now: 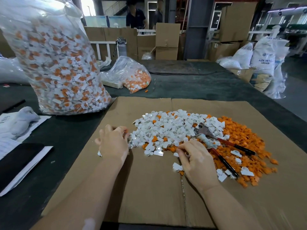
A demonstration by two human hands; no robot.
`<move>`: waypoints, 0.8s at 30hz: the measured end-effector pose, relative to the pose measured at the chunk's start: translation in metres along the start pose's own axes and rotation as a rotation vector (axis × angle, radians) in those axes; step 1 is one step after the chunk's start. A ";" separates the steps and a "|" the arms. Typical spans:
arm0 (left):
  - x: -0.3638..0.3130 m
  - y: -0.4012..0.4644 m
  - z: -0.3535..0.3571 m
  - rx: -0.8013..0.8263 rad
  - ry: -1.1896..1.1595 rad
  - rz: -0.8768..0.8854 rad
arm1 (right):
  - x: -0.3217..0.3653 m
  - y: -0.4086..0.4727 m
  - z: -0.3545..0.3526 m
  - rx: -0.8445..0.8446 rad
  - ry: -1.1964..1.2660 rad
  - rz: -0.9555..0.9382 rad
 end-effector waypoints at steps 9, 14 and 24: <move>-0.045 -0.035 -0.002 0.276 -0.542 0.328 | 0.000 0.000 0.000 -0.033 -0.006 0.024; -0.068 -0.064 0.008 0.697 -0.572 0.593 | -0.004 0.001 -0.003 -0.103 0.008 0.124; -0.069 -0.062 0.021 0.521 -0.570 0.392 | -0.007 -0.001 -0.001 -0.099 -0.031 0.137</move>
Point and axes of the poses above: each hand's wrist, its own y-axis towards the middle knuckle, its own z-axis out of the palm, x = y × z, the point moved 2 cm from there along y, towards the middle knuckle, and after that the axes turned 11 degrees about -x, right-handed, at the moved point
